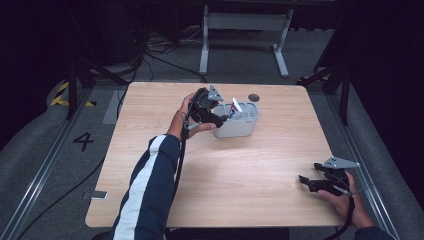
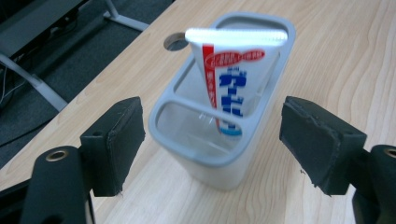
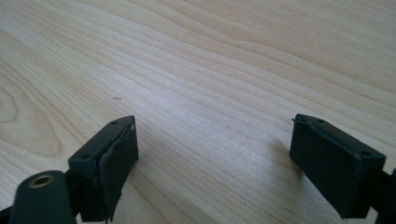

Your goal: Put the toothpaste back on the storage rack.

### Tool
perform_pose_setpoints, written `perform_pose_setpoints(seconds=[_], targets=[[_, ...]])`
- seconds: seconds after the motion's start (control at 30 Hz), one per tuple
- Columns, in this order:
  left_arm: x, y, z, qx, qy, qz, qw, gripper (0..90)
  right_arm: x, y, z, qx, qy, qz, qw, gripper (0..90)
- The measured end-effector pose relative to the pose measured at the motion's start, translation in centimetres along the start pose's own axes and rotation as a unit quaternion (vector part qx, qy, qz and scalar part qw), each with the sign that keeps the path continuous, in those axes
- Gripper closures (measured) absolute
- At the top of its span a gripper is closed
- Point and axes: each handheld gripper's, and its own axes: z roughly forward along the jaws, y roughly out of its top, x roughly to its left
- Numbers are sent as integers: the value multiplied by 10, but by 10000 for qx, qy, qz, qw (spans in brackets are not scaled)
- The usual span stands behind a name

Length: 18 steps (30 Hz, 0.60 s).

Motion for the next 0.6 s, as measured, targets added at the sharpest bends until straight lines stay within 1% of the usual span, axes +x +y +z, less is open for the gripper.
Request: perform_pose_setpoints(seconds=[0.07,0.13,0.17,0.2,0.23,0.27,0.33,0.43,0.53,0.6], targets=[[1,-6,-5,56,25,36,10000,224,0,0,0,0,-1,1,10000,155],[1,-11,-10,59,49,72,9999,224,0,0,0,0,0,2,10000,155],[1,-14,-12,79,45,64,9999,221,0,0,0,0,1,1,10000,155],[1,-17,-15,150,19,111,9998,209,0,0,0,-2,-2,4,10000,155],[0,-20,-17,220,59,214,9995,200,0,0,0,0,0,1,10000,155],[0,-20,-17,220,59,214,9995,200,0,0,0,0,0,1,10000,155],[-2,-25,-22,326,136,298,9989,200,0,0,0,0,0,1,10000,155],[-2,-36,-27,359,126,305,9988,200,0,0,0,-3,-2,2,10000,155],[-4,-44,-31,448,182,273,9985,201,0,0,0,0,0,2,10000,155],[-5,-51,-33,554,240,334,9976,201,0,0,0,-1,0,3,10000,155]])
